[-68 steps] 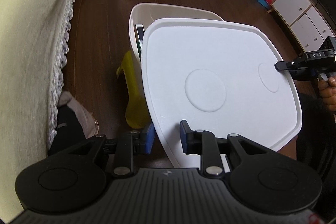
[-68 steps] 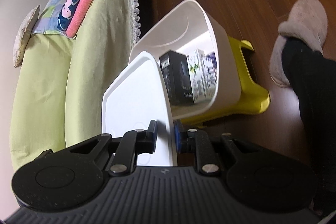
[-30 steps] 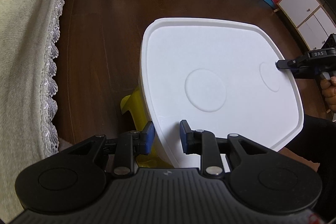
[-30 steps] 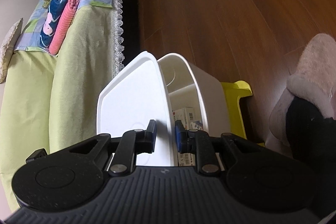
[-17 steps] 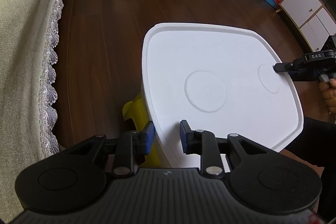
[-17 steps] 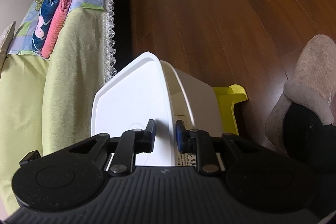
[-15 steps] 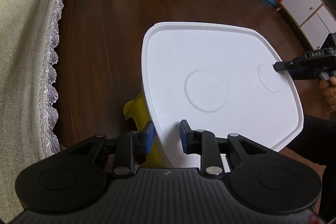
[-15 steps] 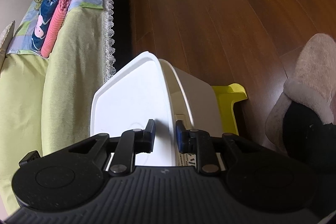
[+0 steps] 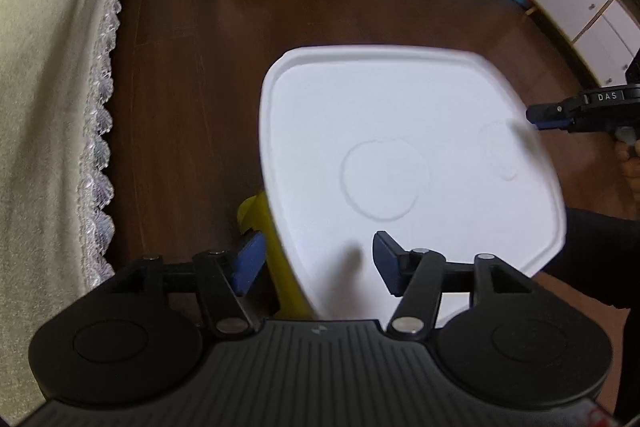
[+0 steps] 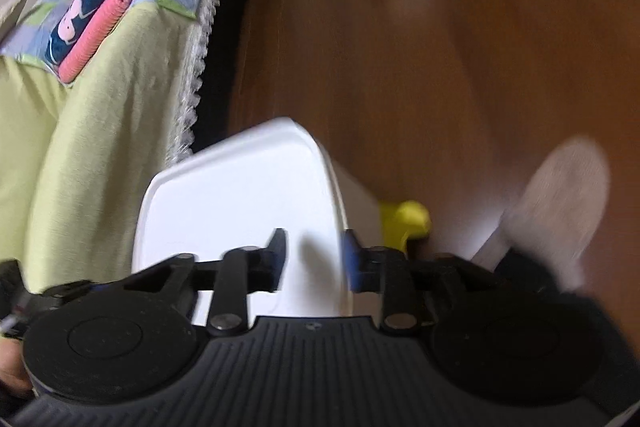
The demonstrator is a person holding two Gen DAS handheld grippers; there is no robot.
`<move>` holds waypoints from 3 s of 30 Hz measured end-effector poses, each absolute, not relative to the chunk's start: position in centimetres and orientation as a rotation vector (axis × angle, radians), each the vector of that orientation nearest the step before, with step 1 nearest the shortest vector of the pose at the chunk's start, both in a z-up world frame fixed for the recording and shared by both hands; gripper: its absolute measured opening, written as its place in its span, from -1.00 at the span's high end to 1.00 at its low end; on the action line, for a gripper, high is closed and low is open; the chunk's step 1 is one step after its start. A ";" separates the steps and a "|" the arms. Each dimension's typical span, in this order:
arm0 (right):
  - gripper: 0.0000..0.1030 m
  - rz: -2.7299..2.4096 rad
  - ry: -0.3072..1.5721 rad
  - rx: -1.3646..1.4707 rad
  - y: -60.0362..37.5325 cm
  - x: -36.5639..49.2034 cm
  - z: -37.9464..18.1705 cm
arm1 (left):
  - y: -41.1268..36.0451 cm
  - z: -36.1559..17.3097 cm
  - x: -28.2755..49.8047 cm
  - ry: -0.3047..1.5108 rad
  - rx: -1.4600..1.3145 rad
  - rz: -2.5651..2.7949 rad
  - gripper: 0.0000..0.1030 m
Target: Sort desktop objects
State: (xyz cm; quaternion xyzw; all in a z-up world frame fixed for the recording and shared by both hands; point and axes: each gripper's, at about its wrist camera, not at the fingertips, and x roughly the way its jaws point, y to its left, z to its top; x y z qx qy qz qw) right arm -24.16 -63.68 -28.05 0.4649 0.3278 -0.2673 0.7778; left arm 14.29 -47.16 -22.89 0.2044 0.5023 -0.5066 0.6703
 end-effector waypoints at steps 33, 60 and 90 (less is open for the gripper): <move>-0.37 -0.681 0.812 0.882 -59.8 -25.7 -27.4 | -44.9 -22.7 12.3 1.094 0.487 -1.078 -0.44; -0.88 -0.803 0.823 0.814 -44.2 -31.6 -23.2 | -35.6 -17.8 -1.3 0.966 0.147 -0.965 -0.97; -0.97 -0.913 0.918 0.568 -34.4 -30.7 -26.7 | -34.9 -21.0 -9.3 0.986 0.355 -0.866 -0.98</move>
